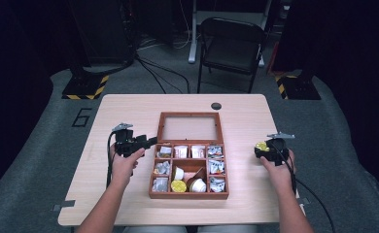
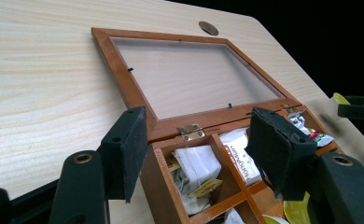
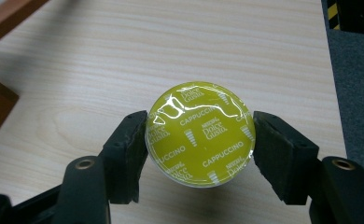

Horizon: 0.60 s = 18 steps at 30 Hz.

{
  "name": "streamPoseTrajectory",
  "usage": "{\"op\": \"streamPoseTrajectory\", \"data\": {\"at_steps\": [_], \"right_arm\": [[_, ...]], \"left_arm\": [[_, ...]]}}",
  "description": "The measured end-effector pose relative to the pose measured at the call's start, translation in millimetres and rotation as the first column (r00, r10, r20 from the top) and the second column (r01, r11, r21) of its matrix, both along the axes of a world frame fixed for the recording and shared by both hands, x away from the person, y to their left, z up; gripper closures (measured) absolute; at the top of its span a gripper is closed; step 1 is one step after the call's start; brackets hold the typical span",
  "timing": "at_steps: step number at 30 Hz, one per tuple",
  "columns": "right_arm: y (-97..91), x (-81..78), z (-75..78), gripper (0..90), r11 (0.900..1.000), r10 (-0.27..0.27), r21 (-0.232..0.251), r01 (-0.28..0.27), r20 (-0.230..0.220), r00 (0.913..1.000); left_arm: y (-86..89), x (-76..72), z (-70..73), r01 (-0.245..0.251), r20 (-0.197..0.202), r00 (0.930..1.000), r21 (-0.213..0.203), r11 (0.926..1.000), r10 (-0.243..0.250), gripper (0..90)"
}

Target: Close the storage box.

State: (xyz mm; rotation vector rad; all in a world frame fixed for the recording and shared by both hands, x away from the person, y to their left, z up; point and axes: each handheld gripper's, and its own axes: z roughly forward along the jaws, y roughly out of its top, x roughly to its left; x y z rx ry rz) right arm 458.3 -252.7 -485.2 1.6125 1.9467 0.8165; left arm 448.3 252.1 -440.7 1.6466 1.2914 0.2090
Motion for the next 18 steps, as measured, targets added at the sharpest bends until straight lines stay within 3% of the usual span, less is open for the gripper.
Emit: {"op": "streamPoseTrajectory", "data": {"at_steps": [1,8,18], "right_arm": [[0.8,-0.1,-0.7,37.1,0.9999,-0.011,0.001,0.011,-0.018,0.9998],[3.7,1.0,-8.6,36.9,0.9990,-0.007,-0.045,0.006,-0.030,0.9995],[3.8,0.5,-9.6,32.5,0.9993,-0.013,-0.037,0.012,-0.026,0.9996]], "left_arm": [[-0.1,0.1,-0.2,0.001,-0.001,1.0000,0.000,1.0000,-0.001,37.8],[-0.1,0.0,0.0,0.001,-0.001,1.0000,-0.003,1.0000,-0.001,37.8],[0.1,0.2,-0.2,0.000,-0.001,1.0000,-0.004,1.0000,0.000,37.8]]}}
